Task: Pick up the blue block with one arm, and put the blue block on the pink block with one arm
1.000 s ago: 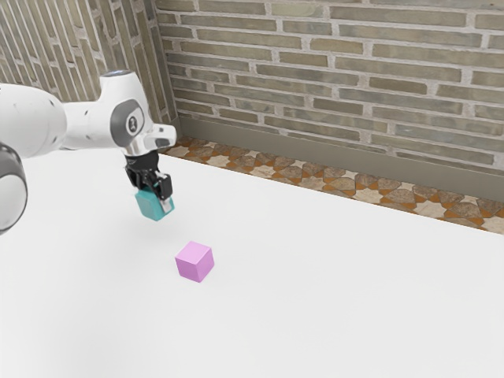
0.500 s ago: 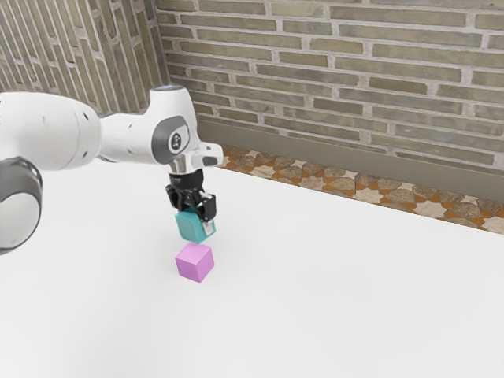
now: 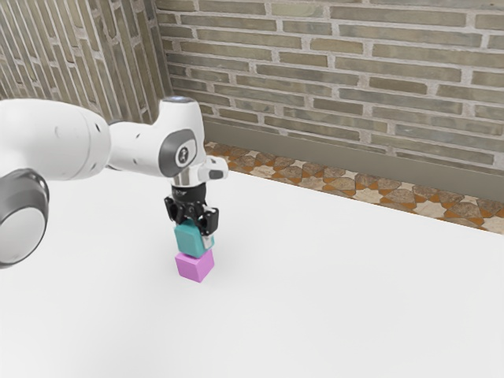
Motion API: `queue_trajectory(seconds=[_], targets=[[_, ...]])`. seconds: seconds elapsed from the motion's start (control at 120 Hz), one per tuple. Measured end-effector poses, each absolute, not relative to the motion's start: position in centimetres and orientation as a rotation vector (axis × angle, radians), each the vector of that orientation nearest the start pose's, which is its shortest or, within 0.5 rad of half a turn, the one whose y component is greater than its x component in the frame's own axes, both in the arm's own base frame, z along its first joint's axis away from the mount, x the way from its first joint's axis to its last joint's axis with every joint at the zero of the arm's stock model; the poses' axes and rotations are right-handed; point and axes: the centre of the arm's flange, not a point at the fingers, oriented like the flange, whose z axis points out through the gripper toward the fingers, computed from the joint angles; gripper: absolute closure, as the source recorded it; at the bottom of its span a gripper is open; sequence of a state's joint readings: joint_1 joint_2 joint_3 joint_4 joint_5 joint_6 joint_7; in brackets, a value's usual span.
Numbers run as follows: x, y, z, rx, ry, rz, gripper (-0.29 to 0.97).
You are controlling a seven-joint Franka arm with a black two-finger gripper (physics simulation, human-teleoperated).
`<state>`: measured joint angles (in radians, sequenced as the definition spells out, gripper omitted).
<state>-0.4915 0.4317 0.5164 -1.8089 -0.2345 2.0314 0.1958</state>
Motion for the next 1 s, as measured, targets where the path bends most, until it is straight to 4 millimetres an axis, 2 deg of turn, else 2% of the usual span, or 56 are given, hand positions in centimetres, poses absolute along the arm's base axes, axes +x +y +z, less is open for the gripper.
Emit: queue_trajectory(seconds=[0.183,0.408,0.458,0.75,0.808,0.883,1.0], targets=[[62.2,-2.2,31.8,-3.126,0.087,0.235,0.29],[62.0,-2.0,31.8,-3.122,0.055,0.243,0.32],[62.0,-2.1,31.9,-3.119,0.059,0.246,0.25],[62.2,-2.1,32.5,-3.117,0.073,0.239,0.08],[62.7,-2.0,33.5,-3.112,0.078,0.211,0.06],[63.8,-2.6,36.0,-3.102,0.108,0.151,0.04],[63.3,-4.0,42.7,-3.071,0.157,0.017,0.02]])
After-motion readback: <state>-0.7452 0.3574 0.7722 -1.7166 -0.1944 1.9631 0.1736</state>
